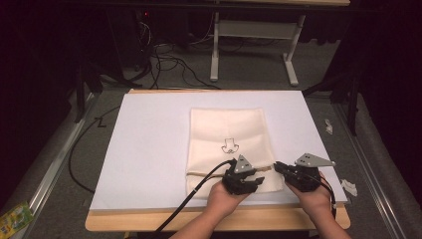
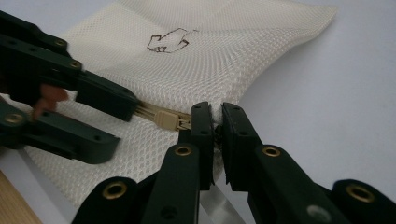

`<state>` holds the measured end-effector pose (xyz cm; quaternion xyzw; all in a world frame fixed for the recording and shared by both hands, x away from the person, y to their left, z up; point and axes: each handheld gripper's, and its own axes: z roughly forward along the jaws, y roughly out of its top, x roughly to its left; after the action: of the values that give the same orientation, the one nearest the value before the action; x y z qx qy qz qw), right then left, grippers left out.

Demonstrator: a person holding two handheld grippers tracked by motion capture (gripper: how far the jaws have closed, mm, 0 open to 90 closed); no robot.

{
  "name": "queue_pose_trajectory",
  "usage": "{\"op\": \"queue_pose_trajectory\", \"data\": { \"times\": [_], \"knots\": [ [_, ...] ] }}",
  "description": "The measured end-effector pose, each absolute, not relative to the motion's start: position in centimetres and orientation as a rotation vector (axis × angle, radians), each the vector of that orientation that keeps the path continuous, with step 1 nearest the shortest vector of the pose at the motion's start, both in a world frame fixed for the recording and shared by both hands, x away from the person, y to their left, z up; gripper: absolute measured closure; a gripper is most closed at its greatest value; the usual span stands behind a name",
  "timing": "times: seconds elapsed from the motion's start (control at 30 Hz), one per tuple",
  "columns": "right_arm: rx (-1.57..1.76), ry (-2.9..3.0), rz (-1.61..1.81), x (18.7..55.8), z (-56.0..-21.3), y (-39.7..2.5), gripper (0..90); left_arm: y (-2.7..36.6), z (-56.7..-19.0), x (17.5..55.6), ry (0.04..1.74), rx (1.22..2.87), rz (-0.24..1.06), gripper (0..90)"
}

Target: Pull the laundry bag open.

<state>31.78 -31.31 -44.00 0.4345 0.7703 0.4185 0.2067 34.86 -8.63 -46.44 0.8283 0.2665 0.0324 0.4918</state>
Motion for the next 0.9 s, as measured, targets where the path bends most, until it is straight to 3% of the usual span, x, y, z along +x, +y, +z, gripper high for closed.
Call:
{"op": "queue_pose_trajectory", "data": {
  "times": [0.13,0.6,0.9],
  "knots": [
    [1.202,2.144,1.18,31.7,-43.9,-31.2,85.1,-9.5,-46.7,35.5,0.701,1.979,0.024,68.5],
    [1.204,2.137,1.213,31.6,-43.8,-31.3,85.1,-10.3,-46.9,35.5,0.73,1.875,0.041,85.1],
    [1.224,2.14,1.248,31.7,-43.8,-31.4,85.3,-9.7,-46.5,35.2,0.709,1.901,0.072,87.2]
  ]
}}
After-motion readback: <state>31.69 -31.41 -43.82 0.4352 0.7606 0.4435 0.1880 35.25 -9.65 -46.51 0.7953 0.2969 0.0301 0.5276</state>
